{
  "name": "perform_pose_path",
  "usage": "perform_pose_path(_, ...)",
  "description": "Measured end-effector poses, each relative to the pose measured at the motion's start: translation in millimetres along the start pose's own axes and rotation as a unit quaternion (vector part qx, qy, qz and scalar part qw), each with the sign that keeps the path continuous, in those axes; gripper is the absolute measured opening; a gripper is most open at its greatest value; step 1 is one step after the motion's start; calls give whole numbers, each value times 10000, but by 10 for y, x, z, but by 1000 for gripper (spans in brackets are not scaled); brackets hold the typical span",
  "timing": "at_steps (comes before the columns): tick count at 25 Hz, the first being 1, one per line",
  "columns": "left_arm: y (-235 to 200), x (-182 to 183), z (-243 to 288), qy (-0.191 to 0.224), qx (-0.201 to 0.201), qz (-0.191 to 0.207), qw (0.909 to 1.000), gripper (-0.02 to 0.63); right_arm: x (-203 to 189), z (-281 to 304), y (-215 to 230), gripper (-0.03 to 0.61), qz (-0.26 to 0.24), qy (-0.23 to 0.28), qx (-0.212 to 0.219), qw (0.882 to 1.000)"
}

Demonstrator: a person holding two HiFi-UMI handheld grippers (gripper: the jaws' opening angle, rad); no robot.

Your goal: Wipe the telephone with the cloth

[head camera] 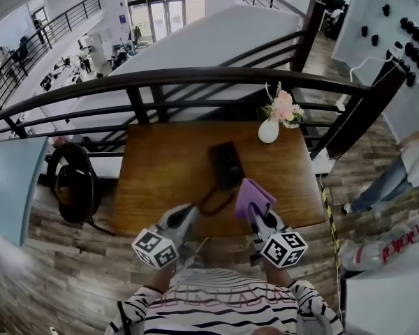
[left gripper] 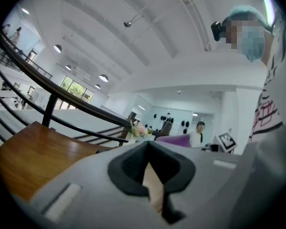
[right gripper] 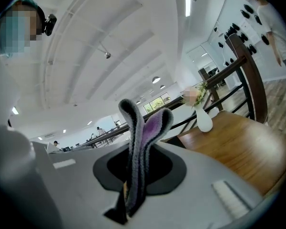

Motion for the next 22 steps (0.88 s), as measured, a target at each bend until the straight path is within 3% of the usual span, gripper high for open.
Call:
perform_pose_path(9,-564,226,-27,-38,-126,5,9999,-1,-79,522,-162,35,4,46,-162,9999)
perform_pose_path(22,-1115,179,68,-226,-343,-230,9989,-2,-210,1113,-65,35,-138,-90,-485,9987)
Point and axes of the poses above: the fingertips, and each gripper's own axes: z forward along the fingers, y to its right, x out of its top, the point moved 8 cm from there along -z, backward along the fingers, and after that the axes turned 3 degrees about -x, right-handed, at the moved point
